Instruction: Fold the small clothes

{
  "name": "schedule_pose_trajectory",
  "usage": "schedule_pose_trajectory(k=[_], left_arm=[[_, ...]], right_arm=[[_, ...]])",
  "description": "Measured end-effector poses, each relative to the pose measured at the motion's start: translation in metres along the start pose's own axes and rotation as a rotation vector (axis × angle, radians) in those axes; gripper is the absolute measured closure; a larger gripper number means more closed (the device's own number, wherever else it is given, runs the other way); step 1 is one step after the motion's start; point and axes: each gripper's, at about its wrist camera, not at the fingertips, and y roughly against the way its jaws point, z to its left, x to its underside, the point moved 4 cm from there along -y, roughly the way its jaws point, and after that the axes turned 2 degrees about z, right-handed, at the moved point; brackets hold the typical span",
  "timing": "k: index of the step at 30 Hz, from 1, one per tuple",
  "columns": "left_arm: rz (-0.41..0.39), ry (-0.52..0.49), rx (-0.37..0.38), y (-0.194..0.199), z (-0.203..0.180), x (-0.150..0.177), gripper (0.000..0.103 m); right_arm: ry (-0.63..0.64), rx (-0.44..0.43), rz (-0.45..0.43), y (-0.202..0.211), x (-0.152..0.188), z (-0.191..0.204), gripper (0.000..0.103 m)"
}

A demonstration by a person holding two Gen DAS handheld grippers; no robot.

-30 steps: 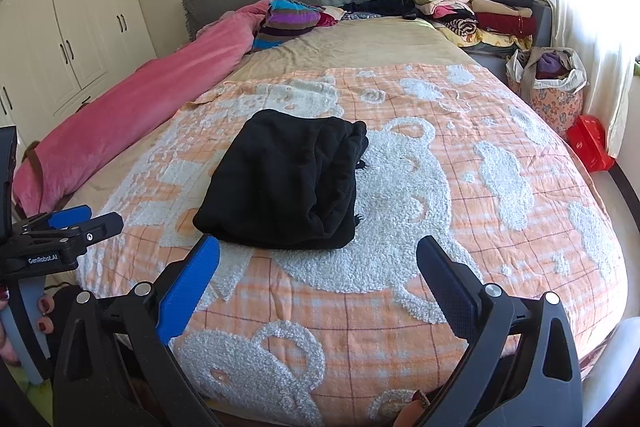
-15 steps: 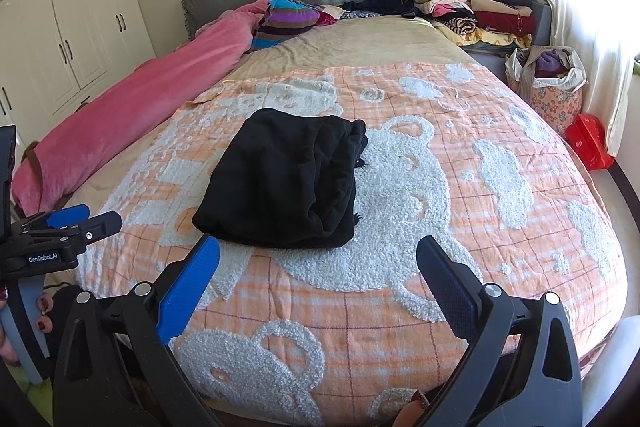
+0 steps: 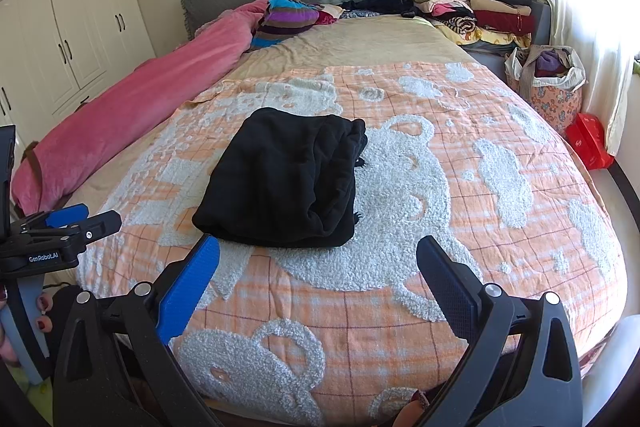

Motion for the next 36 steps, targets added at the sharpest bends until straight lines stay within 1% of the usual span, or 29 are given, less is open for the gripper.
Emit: schedule_pose_trajectory(k=[29, 34, 36], left_arm=[[0.000, 0.000, -0.010, 0.002, 0.004, -0.001, 0.010], [0.007, -0.004, -0.006, 0.002, 0.005, -0.002, 0.010], [0.022, 0.004, -0.012, 0.000, 0.008, -0.002, 0.010]], right_arm=[[-0.007, 0.015, 0.001, 0.003, 0.001, -0.002, 0.005], [-0.025, 0.030, 0.012, 0.004, 0.003, -0.006, 0.005], [-0.064, 0.045, 0.012, 0.007, 0.005, -0.016, 0.005]])
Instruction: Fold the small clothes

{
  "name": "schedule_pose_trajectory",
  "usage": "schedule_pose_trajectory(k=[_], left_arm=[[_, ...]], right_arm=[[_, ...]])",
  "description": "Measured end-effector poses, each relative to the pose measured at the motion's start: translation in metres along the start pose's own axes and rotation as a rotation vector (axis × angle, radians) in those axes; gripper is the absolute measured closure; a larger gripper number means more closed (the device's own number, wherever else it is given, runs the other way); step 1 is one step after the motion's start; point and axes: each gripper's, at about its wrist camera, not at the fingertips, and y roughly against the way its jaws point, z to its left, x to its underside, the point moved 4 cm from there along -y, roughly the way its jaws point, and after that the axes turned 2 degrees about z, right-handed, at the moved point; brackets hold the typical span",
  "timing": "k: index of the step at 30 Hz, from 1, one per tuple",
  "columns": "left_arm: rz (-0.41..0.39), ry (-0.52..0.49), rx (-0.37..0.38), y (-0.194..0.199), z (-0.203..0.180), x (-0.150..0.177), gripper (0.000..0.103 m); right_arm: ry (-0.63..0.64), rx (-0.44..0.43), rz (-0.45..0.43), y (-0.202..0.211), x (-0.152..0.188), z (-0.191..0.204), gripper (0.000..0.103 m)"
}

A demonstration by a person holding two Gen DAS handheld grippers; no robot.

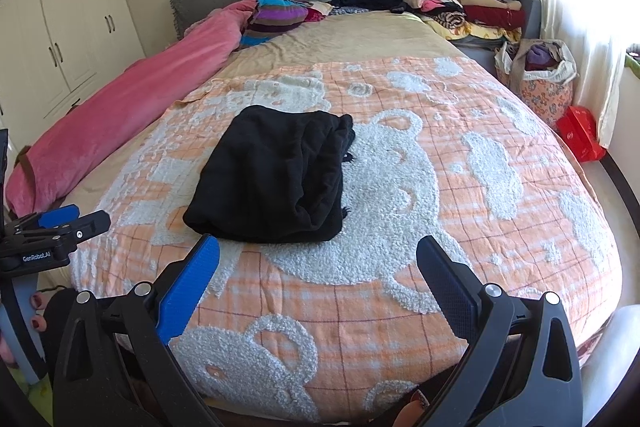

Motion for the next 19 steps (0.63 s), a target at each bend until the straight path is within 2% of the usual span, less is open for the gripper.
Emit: schedule_pose_trajectory(k=[4, 7, 9, 11, 12, 13, 14, 15, 17, 19], left_arm=[[0.021, 0.008, -0.048, -0.005, 0.009, -0.001, 0.010], [0.014, 0.074, -0.039, -0.005, 0.038, -0.004, 0.010], [-0.002, 0.147, -0.092, -0.007, 0.077, -0.012, 0.010], [-0.002, 0.242, -0.172, -0.013, 0.132, -0.019, 0.010], [0.010, 0.281, -0.210, -0.017, 0.155, -0.020, 0.010], [0.022, 0.331, -0.258, -0.021, 0.185, -0.021, 0.010], [0.027, 0.386, -0.313, -0.025, 0.222, -0.021, 0.010], [0.030, 0.418, -0.376, -0.028, 0.252, -0.022, 0.009], [0.048, 0.468, -0.485, -0.033, 0.300, -0.022, 0.009], [0.096, 0.546, -0.566, -0.046, 0.354, -0.020, 0.010]], right_arm=[[-0.153, 0.110, -0.048, 0.022, 0.005, -0.052, 0.005], [-0.274, 0.261, -0.095, 0.050, 0.016, -0.122, 0.005], [-0.370, 0.378, -0.114, 0.069, 0.029, -0.178, 0.005], [-0.478, 0.533, -0.111, 0.091, 0.053, -0.250, 0.005], [-0.542, 0.640, -0.104, 0.106, 0.071, -0.293, 0.005], [-0.583, 0.703, -0.092, 0.115, 0.087, -0.323, 0.005], [-0.632, 0.777, -0.064, 0.124, 0.106, -0.355, 0.005], [-0.707, 0.890, -0.023, 0.137, 0.133, -0.397, 0.005], [-0.827, 1.013, 0.050, 0.152, 0.174, -0.452, 0.005], [-0.894, 1.065, 0.097, 0.154, 0.204, -0.491, 0.005]])
